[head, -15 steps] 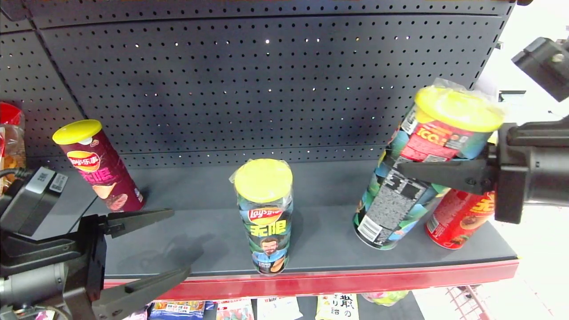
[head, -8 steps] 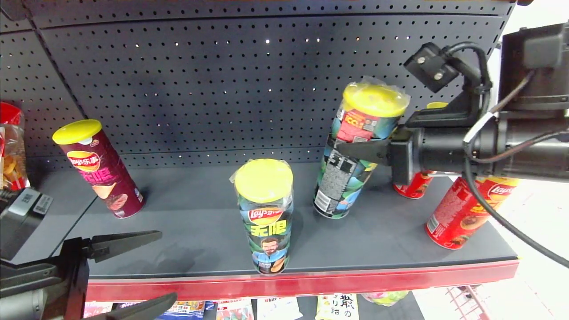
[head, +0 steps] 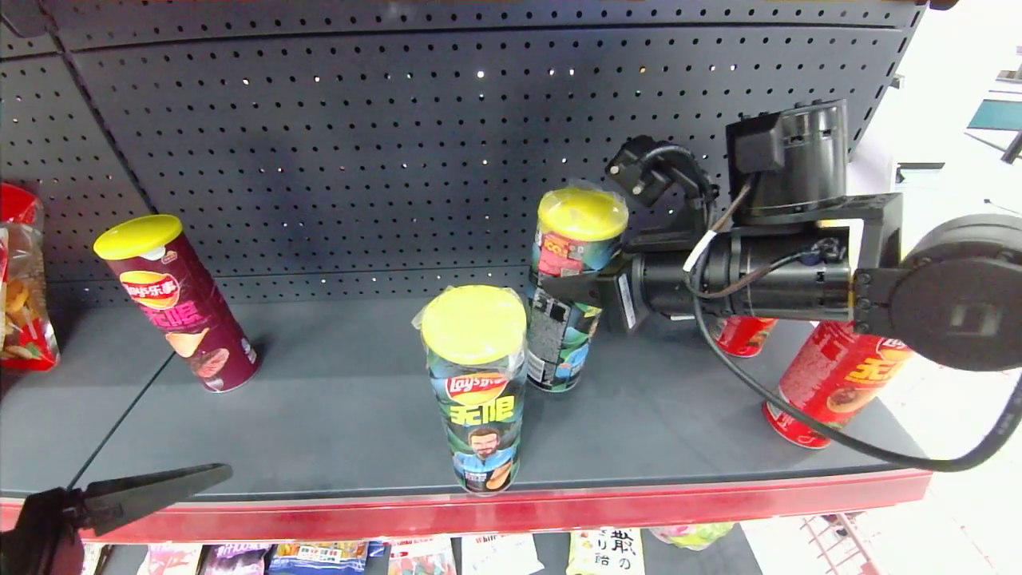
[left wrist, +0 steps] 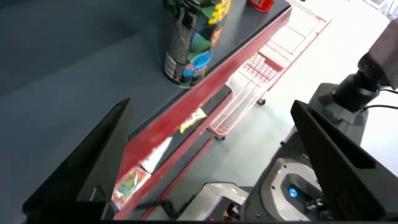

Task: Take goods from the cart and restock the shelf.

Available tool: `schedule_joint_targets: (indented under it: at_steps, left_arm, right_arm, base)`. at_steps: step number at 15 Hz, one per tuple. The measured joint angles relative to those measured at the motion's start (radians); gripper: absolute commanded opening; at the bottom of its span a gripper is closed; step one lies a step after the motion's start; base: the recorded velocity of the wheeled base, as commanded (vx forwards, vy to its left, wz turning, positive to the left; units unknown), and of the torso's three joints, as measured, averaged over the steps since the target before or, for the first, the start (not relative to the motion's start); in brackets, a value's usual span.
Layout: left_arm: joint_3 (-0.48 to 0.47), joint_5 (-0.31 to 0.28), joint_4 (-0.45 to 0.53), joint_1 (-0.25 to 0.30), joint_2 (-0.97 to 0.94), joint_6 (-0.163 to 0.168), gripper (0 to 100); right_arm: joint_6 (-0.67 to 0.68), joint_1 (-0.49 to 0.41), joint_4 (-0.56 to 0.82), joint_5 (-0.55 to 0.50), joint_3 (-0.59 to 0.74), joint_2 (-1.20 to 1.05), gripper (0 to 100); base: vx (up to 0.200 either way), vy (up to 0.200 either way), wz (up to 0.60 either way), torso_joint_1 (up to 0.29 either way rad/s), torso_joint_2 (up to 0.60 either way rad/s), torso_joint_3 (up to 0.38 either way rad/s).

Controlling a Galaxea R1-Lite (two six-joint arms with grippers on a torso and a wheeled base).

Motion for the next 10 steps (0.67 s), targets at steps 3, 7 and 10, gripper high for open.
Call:
schedule_joint_targets:
  at_steps: [3,7,10]
  left_arm:
    - [-0.008,0.009,0.097,0.002,-0.085,-0.005,100]
    - [-0.009,0.01,0.109,0.002,-0.128,-0.009,100]
    - [-0.009,0.01,0.11,0.002,-0.136,-0.01,100]
  right_arm:
    - [-0.001,0.0,-0.006,-0.003,-0.018,0.056,0]
    - [-0.001,-0.002,-0.051,-0.003,-0.06,0.116,0]
    - [0.0,-0.003,-0.053,-0.003,-0.079,0.144,0]
  base:
    - [0.0,0.0,0.0,0.0,0.0,0.0]
    - [0.0,0.0,0.0,0.0,0.0,0.0]
    - [0.0,0.0,0.0,0.0,0.0,0.0]
